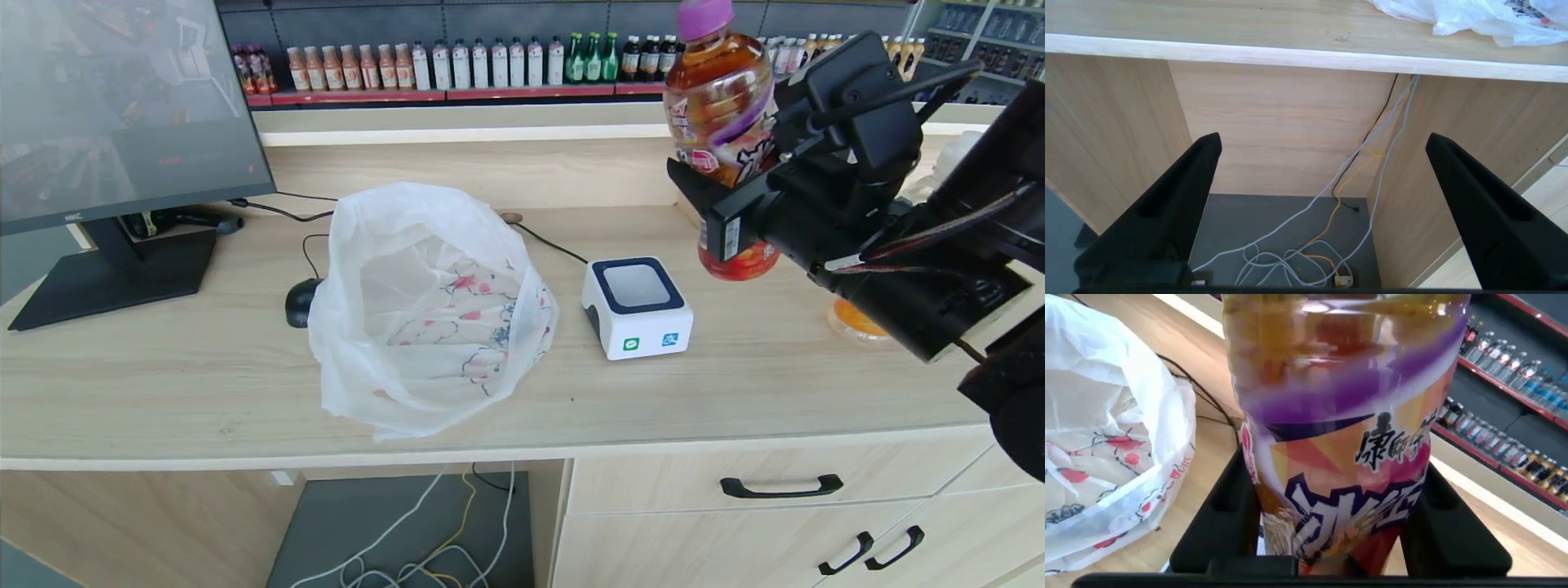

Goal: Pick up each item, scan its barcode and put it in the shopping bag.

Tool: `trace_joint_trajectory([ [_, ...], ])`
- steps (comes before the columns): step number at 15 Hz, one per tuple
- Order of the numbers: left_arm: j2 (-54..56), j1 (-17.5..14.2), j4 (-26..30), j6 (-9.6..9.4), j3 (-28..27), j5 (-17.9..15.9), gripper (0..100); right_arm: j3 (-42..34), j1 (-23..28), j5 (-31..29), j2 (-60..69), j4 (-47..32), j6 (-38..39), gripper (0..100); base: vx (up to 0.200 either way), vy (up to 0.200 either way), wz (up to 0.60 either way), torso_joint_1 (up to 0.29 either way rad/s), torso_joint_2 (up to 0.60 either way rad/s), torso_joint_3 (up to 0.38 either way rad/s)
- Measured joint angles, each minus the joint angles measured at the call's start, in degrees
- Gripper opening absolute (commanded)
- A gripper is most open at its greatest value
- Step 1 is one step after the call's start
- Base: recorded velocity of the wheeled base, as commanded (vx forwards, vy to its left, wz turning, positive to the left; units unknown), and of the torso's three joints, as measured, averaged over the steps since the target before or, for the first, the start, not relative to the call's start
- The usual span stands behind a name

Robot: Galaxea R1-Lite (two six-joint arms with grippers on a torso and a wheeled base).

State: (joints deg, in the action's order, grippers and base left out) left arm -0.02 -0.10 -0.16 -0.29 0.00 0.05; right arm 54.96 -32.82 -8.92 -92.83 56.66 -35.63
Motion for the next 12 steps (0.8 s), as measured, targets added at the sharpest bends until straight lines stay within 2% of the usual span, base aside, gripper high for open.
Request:
trace_joint_trajectory([
  [2,0.0,0.0,0.0,-0.02,0.0,0.0,100,3.4,-0.1,1.6,0.0,-4.8,-3.1,0,0.000,0.000,0.00,0.000,0.00,0.000],
  [3,0.0,0.0,0.0,-0.02,0.0,0.0,100,4.4,-0.1,4.7,0.0,-6.4,-5.3,0,0.000,0.000,0.00,0.000,0.00,0.000],
  [7,0.0,0.0,0.0,0.00,0.0,0.0,100,5.6,0.7,12.2,-0.5,-6.7,-11.6,0,0.000,0.000,0.00,0.000,0.00,0.000],
  [12,0.0,0.0,0.0,-0.02,0.0,0.0,100,9.5,4.5,27.5,-4.4,-6.7,-14.0,0,0.000,0.000,0.00,0.000,0.00,0.000],
])
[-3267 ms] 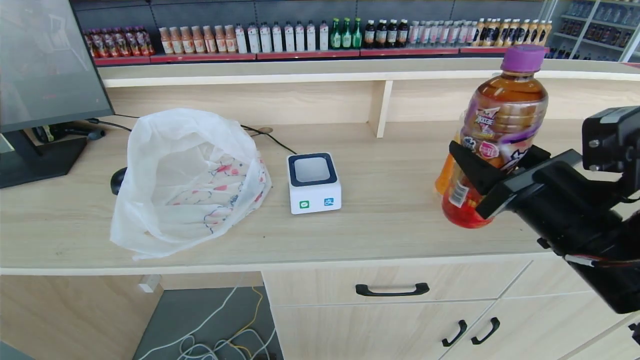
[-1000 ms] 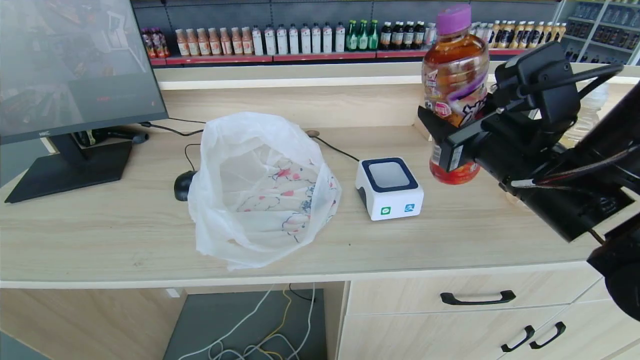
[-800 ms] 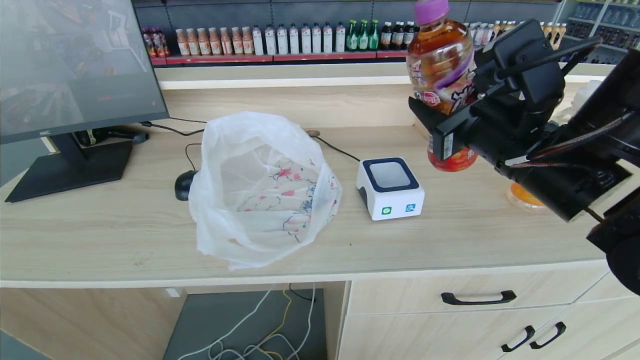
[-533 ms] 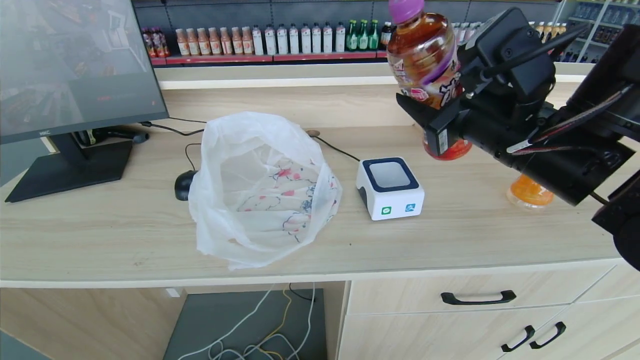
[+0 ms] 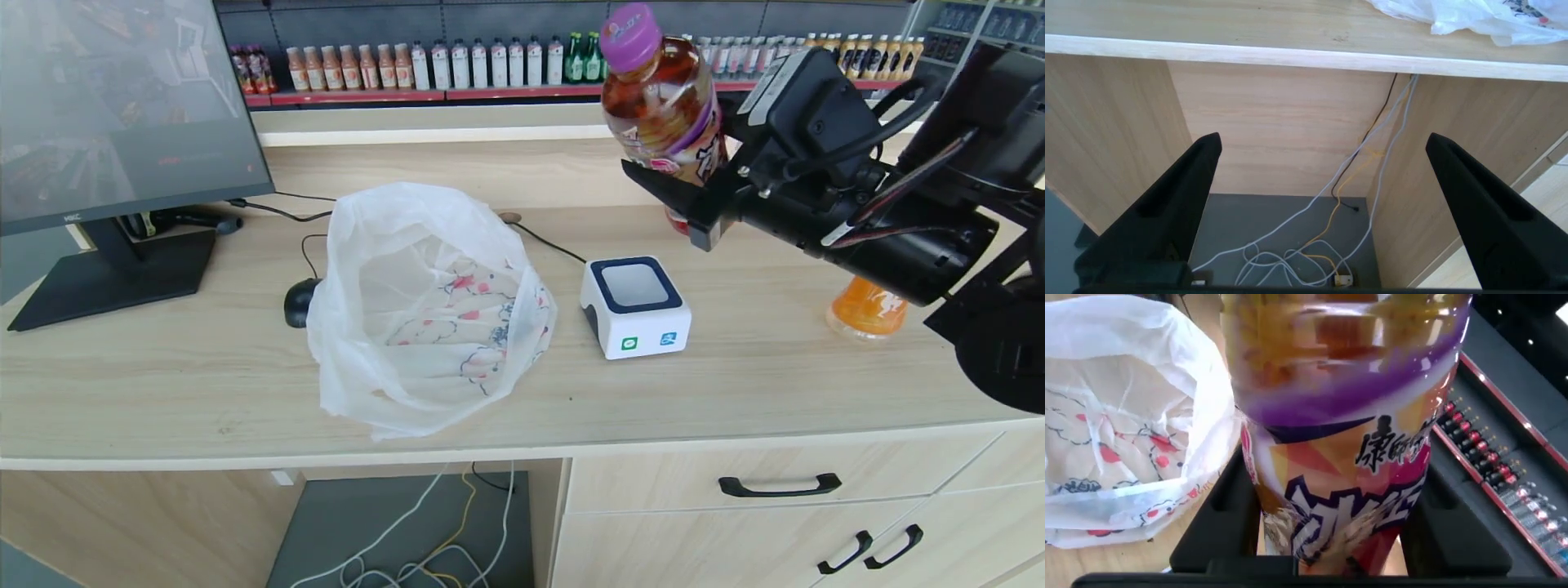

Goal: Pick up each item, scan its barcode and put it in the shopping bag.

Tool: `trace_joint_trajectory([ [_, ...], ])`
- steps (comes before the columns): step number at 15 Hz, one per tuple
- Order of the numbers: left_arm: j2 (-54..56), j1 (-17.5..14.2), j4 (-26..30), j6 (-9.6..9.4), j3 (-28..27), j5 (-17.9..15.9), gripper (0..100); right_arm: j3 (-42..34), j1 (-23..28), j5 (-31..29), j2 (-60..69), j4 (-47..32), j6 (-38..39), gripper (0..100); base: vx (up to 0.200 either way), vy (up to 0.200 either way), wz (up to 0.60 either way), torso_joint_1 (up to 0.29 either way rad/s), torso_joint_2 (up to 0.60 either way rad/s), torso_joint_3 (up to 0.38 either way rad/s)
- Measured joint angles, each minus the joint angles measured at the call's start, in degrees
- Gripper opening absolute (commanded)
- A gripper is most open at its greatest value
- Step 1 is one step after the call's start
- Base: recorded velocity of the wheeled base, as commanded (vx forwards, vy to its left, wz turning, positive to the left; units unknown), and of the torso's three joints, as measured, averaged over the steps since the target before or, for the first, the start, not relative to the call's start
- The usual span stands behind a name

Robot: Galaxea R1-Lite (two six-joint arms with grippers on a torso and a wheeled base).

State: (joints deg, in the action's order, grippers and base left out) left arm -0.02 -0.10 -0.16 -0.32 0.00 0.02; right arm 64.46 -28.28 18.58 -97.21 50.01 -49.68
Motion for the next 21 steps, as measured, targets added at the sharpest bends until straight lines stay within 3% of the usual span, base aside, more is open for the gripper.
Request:
trace_joint_trajectory([
  [3,0.0,0.0,0.0,-0.01,0.0,0.0,100,2.2,3.3,9.1,-3.2,0.1,-3.2,0,0.000,0.000,0.00,0.000,0.00,0.000],
  [8,0.0,0.0,0.0,0.02,0.0,0.0,100,2.3,4.5,15.6,-6.5,0.0,-8.3,0,0.000,0.000,0.00,0.000,0.00,0.000],
  [21,0.0,0.0,0.0,0.02,0.0,0.0,100,-0.7,6.0,18.9,-9.3,0.1,-13.5,0,0.000,0.000,0.00,0.000,0.00,0.000],
])
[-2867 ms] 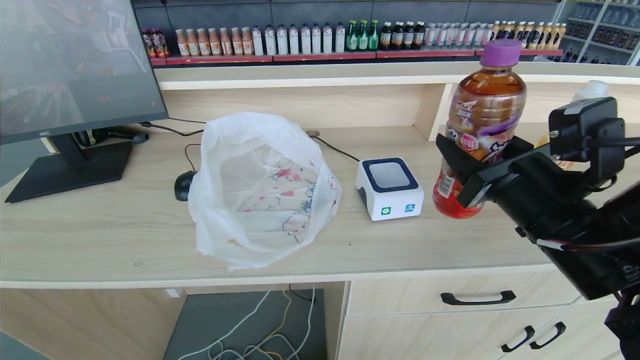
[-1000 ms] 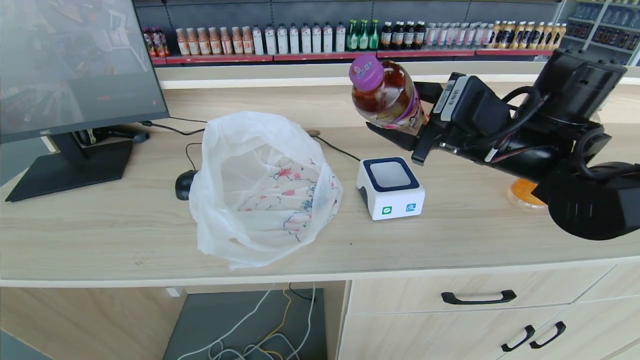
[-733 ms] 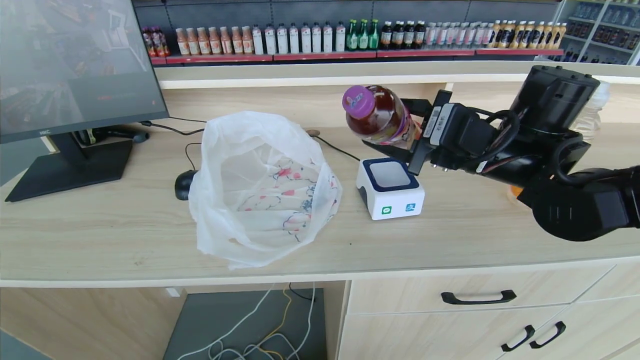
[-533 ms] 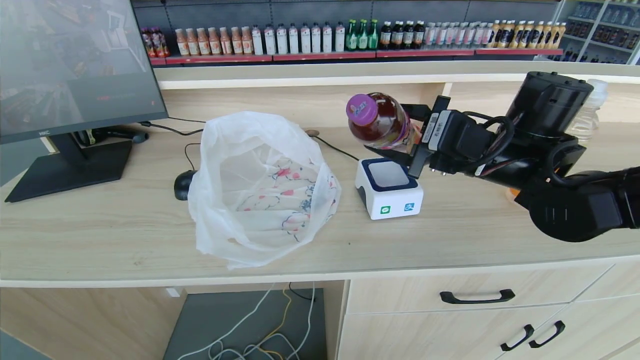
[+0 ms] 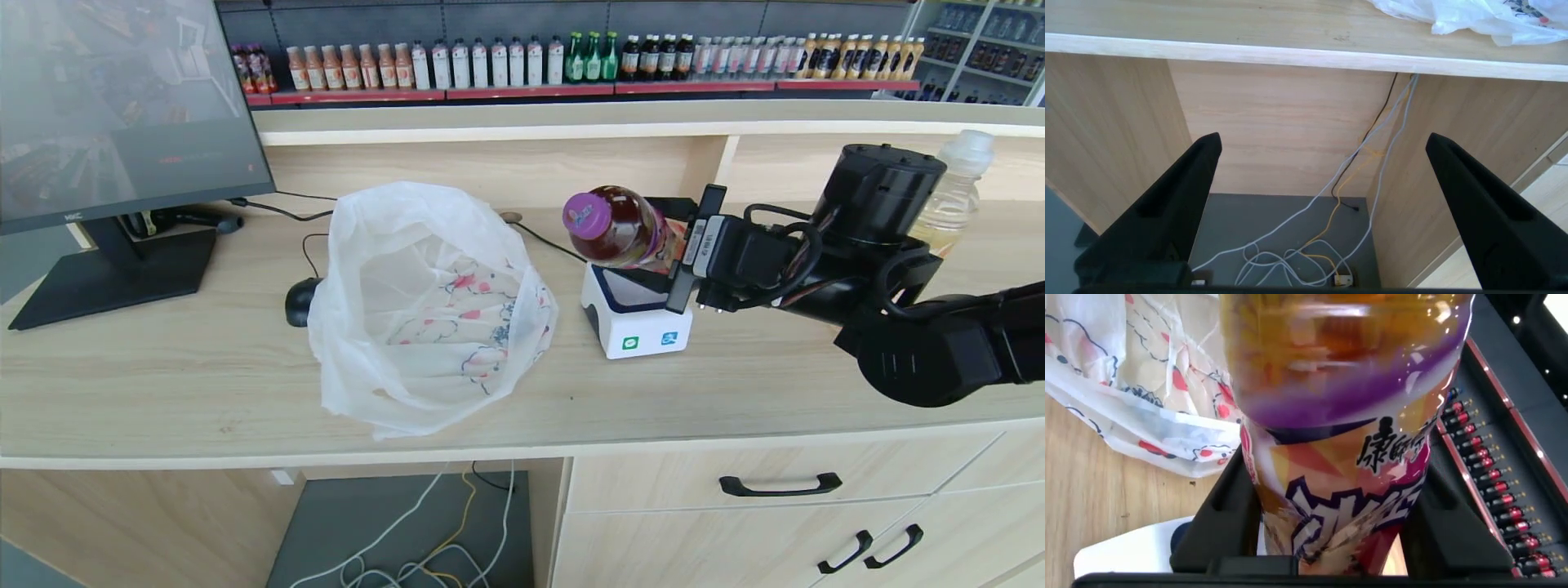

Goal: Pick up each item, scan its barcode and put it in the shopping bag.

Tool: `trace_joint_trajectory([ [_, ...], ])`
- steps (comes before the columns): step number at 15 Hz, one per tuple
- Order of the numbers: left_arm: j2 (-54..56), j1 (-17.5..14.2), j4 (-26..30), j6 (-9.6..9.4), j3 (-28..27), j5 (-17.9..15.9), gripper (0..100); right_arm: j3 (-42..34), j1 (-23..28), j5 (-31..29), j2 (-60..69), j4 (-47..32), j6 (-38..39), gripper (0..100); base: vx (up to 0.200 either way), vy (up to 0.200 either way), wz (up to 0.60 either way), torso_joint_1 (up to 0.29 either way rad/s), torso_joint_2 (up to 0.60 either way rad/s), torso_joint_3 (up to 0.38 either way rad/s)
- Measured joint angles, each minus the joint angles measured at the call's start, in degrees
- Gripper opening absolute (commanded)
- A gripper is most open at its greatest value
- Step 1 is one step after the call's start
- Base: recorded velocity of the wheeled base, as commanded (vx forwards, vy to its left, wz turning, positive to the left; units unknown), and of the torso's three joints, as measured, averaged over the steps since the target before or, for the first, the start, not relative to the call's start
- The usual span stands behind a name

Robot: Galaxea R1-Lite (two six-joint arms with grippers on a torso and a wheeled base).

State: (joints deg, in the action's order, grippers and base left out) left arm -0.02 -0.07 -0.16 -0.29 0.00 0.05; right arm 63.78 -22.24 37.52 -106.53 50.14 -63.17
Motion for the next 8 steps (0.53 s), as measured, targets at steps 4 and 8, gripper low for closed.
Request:
trace_joint_trajectory([
  [4,0.0,0.0,0.0,0.00,0.0,0.0,100,0.1,0.4,0.1,-0.7,0.1,0.0,0,0.000,0.000,0.00,0.000,0.00,0.000],
  [8,0.0,0.0,0.0,-0.02,0.0,0.0,100,0.1,0.9,0.3,-1.3,0.1,0.0,0,0.000,0.000,0.00,0.000,0.00,0.000],
])
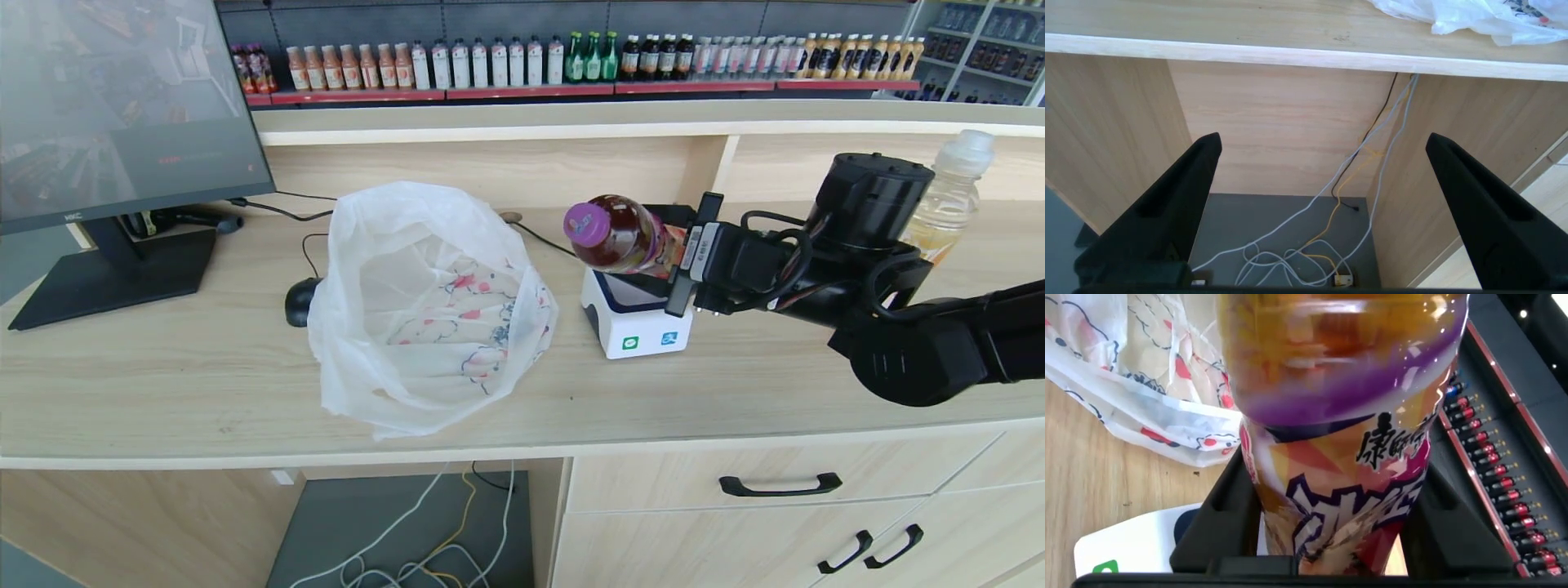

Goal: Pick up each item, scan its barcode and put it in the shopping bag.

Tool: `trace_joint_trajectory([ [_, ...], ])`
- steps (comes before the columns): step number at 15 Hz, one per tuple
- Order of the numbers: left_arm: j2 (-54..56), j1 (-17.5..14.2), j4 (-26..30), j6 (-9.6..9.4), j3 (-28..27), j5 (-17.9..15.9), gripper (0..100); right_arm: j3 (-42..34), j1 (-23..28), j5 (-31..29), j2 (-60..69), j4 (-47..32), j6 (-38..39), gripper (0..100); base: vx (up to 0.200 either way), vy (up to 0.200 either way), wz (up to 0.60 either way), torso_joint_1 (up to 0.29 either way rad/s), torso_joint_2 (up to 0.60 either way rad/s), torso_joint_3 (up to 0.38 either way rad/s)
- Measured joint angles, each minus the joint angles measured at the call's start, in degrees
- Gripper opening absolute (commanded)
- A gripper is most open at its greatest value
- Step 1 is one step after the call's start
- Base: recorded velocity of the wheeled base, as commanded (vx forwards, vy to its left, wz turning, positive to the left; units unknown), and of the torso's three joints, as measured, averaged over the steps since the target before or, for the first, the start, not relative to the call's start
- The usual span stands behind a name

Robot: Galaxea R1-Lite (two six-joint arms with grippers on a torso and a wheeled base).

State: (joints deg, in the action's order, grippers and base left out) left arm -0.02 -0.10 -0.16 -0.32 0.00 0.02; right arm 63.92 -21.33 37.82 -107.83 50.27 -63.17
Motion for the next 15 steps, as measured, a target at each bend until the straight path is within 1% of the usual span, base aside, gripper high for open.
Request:
trace_joint_trajectory([
  [8,0.0,0.0,0.0,0.00,0.0,0.0,100,0.1,0.1,0.6,-0.7,0.1,0.2,0,0.000,0.000,0.00,0.000,0.00,0.000],
  [11,0.0,0.0,0.0,0.00,0.0,0.0,100,0.0,0.0,0.5,-0.8,1.6,0.9,0,0.000,0.000,0.00,0.000,0.00,0.000],
  [15,0.0,0.0,0.0,0.00,0.0,0.0,100,-0.1,-0.2,0.5,-0.8,1.8,0.9,0,0.000,0.000,0.00,0.000,0.00,0.000],
])
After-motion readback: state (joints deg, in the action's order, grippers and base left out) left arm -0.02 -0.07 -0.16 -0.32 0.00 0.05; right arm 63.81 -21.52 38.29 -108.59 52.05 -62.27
